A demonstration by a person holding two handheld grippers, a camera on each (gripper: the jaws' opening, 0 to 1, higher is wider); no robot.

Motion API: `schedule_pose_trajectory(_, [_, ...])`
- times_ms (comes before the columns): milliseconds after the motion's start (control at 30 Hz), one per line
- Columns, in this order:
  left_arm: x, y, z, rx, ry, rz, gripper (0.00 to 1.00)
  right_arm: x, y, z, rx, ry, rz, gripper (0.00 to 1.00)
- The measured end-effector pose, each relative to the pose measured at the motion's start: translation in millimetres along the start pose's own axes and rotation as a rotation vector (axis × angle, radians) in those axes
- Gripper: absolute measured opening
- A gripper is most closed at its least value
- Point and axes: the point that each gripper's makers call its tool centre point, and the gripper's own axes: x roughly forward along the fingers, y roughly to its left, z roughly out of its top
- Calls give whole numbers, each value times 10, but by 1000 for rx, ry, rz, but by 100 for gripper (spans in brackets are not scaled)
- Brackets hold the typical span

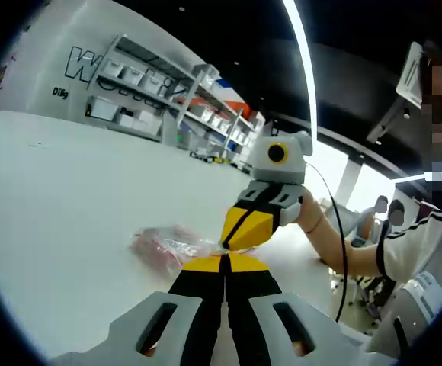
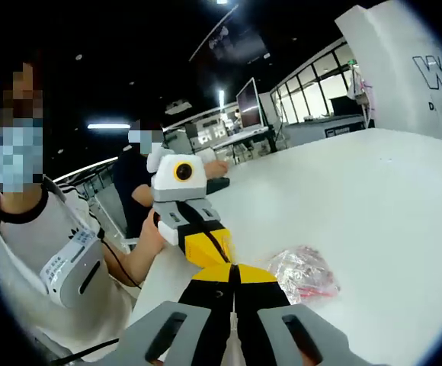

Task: Open the resealable bag by pulling the two sides of the seal apart until the entire bag opening is separated and visibly accessible.

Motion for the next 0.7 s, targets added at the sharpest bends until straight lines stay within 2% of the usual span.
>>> schedule_pose_trajectory(233, [-11,-33,-22,28,5,-9,0,-5,22,-8,-9,8,6,0])
schedule_pose_trajectory(500, [1,-60,-94,62,47,-20,0,1,43,-83,-3,42,30,0])
schedule_pose_trajectory(700, [-7,-83,-113,81,56,-32,0,-8,65,-93,10,44,57,0])
